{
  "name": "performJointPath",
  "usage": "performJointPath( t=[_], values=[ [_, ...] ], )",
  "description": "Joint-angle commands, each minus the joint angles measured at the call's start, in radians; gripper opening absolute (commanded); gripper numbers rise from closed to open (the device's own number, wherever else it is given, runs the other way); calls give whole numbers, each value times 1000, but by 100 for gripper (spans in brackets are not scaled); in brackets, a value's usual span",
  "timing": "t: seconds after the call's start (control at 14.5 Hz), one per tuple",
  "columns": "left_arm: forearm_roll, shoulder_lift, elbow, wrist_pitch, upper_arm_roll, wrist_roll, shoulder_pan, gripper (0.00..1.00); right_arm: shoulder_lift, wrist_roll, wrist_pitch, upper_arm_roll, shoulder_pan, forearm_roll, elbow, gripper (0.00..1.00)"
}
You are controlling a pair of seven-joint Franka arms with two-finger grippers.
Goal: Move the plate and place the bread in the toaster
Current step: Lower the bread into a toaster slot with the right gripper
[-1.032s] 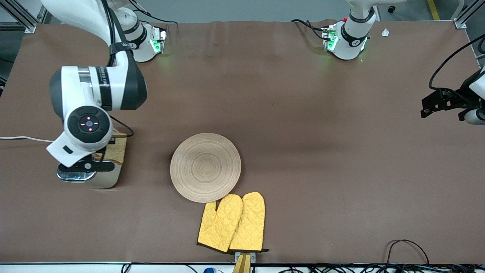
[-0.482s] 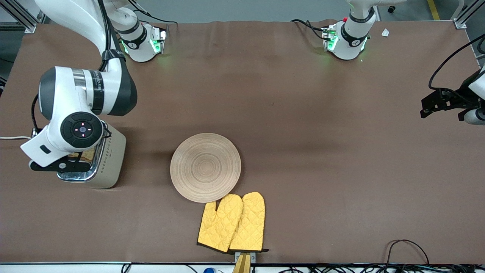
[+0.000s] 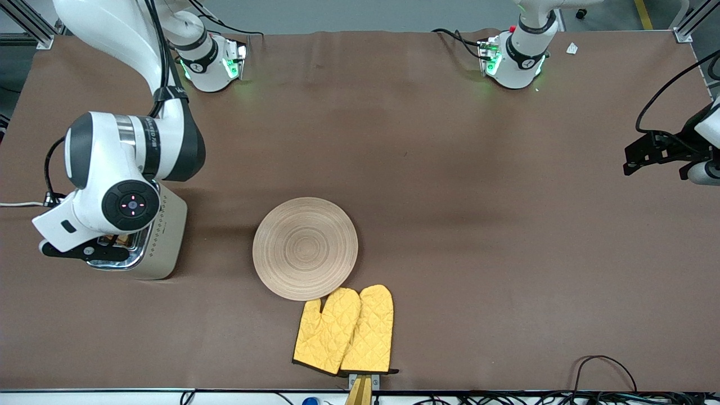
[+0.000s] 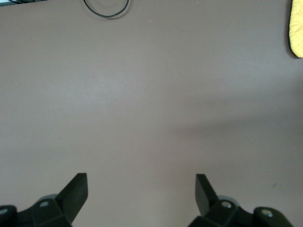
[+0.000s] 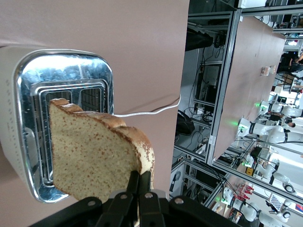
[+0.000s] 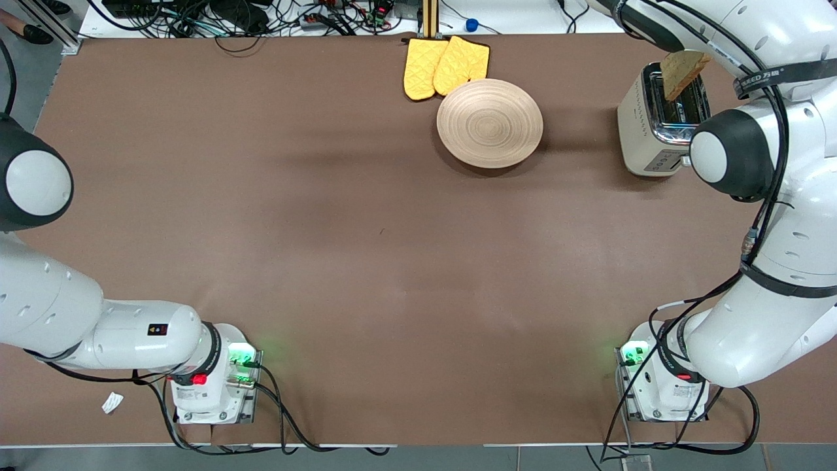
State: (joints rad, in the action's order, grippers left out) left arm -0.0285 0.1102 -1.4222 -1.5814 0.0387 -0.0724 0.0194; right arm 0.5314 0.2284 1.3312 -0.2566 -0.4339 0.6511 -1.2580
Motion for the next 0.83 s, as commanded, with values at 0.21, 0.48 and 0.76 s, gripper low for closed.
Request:
performJointPath(
  t=[0.21,0.48,0.76],
  values=[
    [-11,-6,-1,-8,1,14,4,100,9,29,3,11,14,47,-38,0],
    [-13,-6,-1,-8,1,14,2,100,9,32,20,11,12,51,-63,0],
    [-11,-6,-1,-8,1,14,2,100,22,40,34,11,14,51,-69,0]
  ],
)
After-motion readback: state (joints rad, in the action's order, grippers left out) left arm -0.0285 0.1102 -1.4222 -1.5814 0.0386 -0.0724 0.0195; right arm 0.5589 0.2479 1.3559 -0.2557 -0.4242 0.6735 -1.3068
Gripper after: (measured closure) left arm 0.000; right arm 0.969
